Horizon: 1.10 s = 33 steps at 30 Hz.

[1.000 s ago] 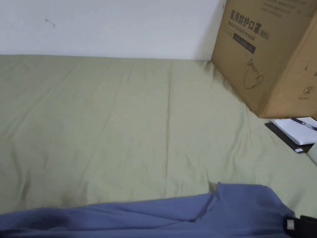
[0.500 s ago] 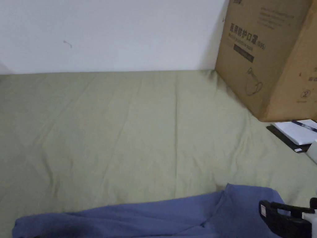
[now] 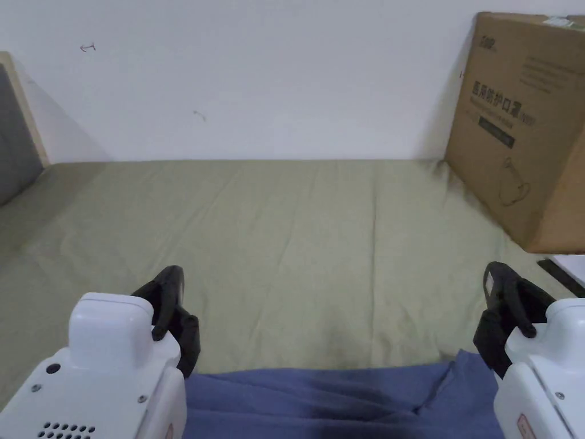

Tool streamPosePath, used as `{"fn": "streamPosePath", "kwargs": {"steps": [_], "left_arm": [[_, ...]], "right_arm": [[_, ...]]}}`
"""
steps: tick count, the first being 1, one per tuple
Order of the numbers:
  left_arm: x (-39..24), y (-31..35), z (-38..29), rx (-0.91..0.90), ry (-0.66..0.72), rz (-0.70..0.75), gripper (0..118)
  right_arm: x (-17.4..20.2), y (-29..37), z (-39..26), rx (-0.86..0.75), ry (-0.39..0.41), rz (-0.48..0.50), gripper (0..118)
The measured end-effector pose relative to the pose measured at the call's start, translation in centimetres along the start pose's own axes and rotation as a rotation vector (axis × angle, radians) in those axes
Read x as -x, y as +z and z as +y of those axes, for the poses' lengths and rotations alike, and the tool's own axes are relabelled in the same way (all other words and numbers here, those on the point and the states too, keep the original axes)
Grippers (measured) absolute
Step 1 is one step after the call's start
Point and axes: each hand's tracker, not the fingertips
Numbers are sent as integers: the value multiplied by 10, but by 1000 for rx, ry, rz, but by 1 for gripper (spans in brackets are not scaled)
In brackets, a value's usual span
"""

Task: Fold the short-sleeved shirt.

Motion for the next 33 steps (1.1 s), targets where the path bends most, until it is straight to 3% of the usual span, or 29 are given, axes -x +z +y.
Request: {"fn": "streamPosePath", "kwargs": {"steps": [5,7,8,11,14,16,17,18,19,20,21,24,29,32,33], "left_arm": [[15,5,-4,46,84,75,0],[27,3,5,88,173,114,0],[44,-3,13,126,281,85,0],[110,-39,25,377,644,-163,0],[180,-77,-14,683,1010,-443,0],[208,-86,-55,781,1135,-580,4],[219,-87,-74,811,1159,-608,8],[222,-86,-87,835,1152,-580,31],[227,-88,-103,865,1133,-540,78],[230,-92,-119,904,1115,-508,112],[242,-90,-133,864,1145,-479,117],[249,-99,-161,896,1230,-481,118],[237,-124,-222,968,1360,-629,118],[213,-146,-245,963,1694,-888,118],[200,-152,-246,1001,1629,-827,118]], "right_arm": [[-1,6,3,-6,-25,7,0],[-2,7,4,20,-23,17,0],[-4,9,3,45,-25,38,0],[-9,11,4,133,3,109,0],[-13,12,2,225,-4,191,0],[-10,11,-2,284,-15,224,0],[-7,10,-4,306,-16,223,0],[-4,9,-5,327,-20,229,0],[0,6,-7,350,-29,236,0],[4,2,-8,364,-39,239,0],[9,0,-9,374,-44,242,0],[24,-11,-14,391,-41,265,0],[55,-27,-18,441,-6,309,0],[65,-32,-21,491,-93,362,0],[67,-34,-22,511,-100,365,0]]}}
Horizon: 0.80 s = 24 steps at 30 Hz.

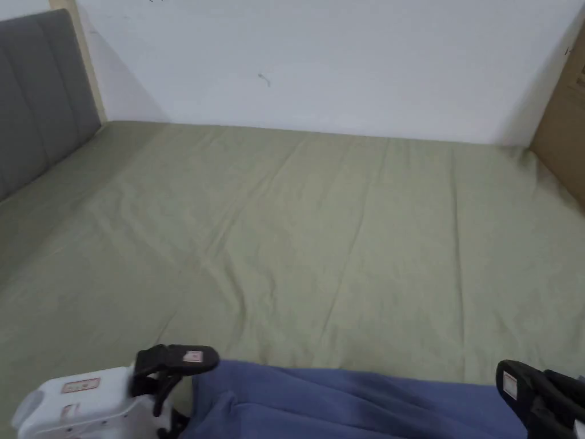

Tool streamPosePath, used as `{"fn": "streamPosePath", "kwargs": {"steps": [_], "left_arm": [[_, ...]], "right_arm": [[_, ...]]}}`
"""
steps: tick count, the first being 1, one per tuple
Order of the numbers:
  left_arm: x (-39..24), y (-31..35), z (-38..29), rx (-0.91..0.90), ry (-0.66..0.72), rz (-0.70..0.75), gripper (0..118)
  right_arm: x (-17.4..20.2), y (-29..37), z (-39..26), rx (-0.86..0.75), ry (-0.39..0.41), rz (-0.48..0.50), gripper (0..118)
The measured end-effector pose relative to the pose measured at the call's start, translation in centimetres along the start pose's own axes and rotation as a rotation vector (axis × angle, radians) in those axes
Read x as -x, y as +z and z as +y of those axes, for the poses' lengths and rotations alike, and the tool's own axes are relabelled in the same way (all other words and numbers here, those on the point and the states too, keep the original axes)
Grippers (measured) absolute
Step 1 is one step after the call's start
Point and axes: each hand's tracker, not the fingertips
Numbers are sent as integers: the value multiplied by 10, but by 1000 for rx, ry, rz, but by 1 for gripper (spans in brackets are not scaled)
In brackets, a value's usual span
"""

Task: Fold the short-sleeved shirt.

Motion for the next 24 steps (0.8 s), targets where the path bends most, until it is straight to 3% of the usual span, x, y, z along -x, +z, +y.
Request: {"fn": "streamPosePath", "kwargs": {"steps": [3,4,5,6,7,8,9,13,16,18,21,22,24], "left_arm": [[-5,-18,26,77,-211,140,116],[-7,-21,27,65,-254,194,94],[-8,-31,11,22,-304,281,43],[-2,-31,11,-30,-329,428,2],[7,-37,13,-65,-354,636,2],[26,-31,14,-47,-304,441,2],[8,-22,8,-118,-264,375,2],[-41,-45,-18,-116,-453,685,2],[-86,-38,-41,-80,-567,800,2],[-111,-31,-45,-115,-654,963,2],[-134,-29,-59,-154,-856,1446,2],[-136,-28,-62,-195,-861,1550,2],[-140,-31,-69,-250,-792,1544,2]], "right_arm": [[5,-8,1,14,15,-18,0],[6,-8,1,13,22,-21,0],[6,-6,1,10,28,-21,0],[6,-5,2,7,31,-19,0],[6,-3,2,5,32,-16,0],[5,0,1,5,32,-10,0],[5,2,1,8,34,-5,0],[1,11,-1,19,48,-2,0],[-6,20,-1,8,45,0,0],[-10,25,-1,-6,34,6,0],[-16,31,-5,-19,8,15,0],[-19,32,-6,-19,-4,18,0],[-23,36,-9,-16,-34,24,0]]}}
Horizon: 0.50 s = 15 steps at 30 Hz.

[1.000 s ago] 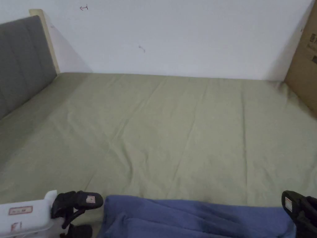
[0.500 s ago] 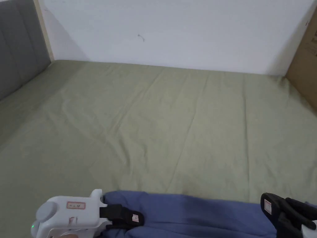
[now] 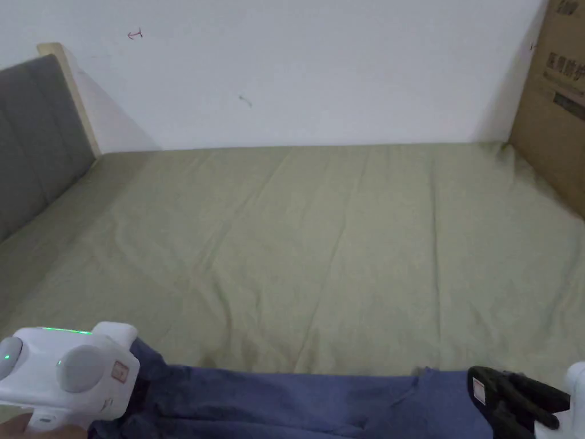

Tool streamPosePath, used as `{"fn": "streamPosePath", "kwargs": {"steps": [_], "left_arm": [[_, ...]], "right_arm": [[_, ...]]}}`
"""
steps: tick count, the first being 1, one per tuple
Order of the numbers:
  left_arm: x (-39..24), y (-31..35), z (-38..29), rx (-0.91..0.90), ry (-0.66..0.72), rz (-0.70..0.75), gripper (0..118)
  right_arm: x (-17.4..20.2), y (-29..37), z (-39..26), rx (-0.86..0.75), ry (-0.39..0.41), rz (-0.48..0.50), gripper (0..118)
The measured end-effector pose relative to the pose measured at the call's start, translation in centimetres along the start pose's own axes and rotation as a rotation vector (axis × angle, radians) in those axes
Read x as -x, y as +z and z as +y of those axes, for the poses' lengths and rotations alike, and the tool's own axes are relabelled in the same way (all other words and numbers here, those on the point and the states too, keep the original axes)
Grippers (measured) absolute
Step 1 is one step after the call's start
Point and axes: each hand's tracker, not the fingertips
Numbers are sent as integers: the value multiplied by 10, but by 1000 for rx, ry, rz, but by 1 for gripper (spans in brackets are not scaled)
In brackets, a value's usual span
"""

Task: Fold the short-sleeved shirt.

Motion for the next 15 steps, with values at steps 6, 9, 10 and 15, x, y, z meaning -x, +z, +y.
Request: {"fn": "streamPosePath", "kwargs": {"steps": [6,9,10,15], "left_arm": [[-79,11,21,7,190,-549,8],[-134,-1,33,60,181,-764,105],[-146,-3,34,64,171,-797,117],[-148,23,36,-38,125,-747,113]], "right_arm": [[-14,24,3,-52,-58,-1,0],[-20,32,8,-68,-44,-21,0],[-22,35,8,-72,-47,-23,0],[-35,39,8,-83,-83,-49,0]]}}
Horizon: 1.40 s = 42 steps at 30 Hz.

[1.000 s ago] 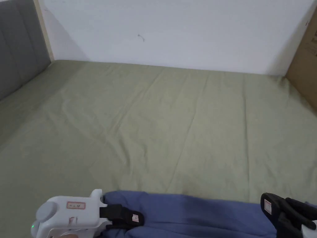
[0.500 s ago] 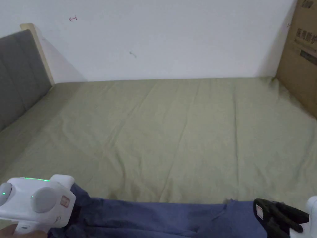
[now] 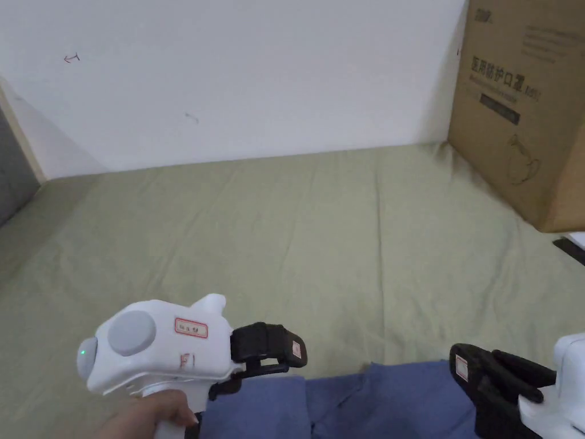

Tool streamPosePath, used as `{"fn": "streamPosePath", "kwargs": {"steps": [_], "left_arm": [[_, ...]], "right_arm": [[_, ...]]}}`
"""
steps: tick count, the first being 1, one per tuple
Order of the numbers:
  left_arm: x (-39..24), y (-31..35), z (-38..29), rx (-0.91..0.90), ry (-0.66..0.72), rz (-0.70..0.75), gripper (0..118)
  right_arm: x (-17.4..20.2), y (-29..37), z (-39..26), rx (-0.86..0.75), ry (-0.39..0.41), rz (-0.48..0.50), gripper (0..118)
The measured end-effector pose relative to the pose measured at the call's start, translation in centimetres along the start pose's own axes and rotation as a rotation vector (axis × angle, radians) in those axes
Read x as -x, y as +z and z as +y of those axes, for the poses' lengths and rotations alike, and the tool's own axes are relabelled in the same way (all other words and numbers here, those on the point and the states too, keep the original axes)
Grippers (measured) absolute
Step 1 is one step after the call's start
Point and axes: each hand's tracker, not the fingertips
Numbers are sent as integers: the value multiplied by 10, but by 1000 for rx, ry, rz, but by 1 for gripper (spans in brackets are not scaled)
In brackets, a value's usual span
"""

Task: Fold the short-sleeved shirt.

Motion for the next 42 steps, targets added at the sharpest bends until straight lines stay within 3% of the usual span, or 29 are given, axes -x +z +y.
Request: {"fn": "streamPosePath", "kwargs": {"steps": [6,7,8,9,10,14,19,21,22,25,27,31,34,36,37,38,39,40,41,42], "left_arm": [[31,31,-16,-28,-60,186,110],[35,28,-23,-40,-59,186,93],[37,20,-28,-34,-54,179,64],[36,9,-33,-22,-55,171,27],[33,3,-34,-8,-65,157,0],[11,-42,-39,29,-138,155,0],[-5,-107,-49,219,-204,264,0],[-16,-103,-44,170,-168,232,0],[-11,-92,-40,151,-126,146,0],[-19,-62,-40,146,65,-406,0],[-19,-35,-43,109,97,-541,0],[5,28,-35,-21,13,-360,0],[67,64,-29,-68,94,-221,0],[113,74,-31,-60,205,-209,0],[131,75,-33,-49,245,-237,6],[149,76,-39,-53,297,-287,25],[162,75,-42,-57,317,-301,59],[173,74,-44,-55,316,-320,104],[182,72,-44,-57,308,-337,118],[189,76,-45,-87,311,-374,116]], "right_arm": [[-9,-1,-7,-35,-76,12,0],[-8,-3,-7,-34,-74,8,0],[-8,-5,-8,-28,-68,1,0],[-8,-7,-9,-20,-65,-2,0],[-9,-7,-9,-17,-68,-1,0],[-10,-4,-8,-16,-64,4,0],[-8,0,-4,-19,-52,-1,0],[-7,2,-4,-20,-51,-4,0],[-7,2,-4,-20,-50,-5,0],[-5,3,-5,-20,-54,1,0],[-3,1,-6,-13,-51,9,0],[-4,4,-1,-31,-32,26,0],[-7,6,2,-40,-34,23,0],[-7,2,2,-27,-26,-4,0],[-6,0,2,-22,-27,-9,0],[-6,-3,1,-16,-30,-12,0],[-5,-6,0,-4,-35,-12,0],[-3,-8,0,9,-40,-12,0],[-2,-11,-1,20,-42,-11,0],[1,-14,-1,29,-38,-10,0]]}}
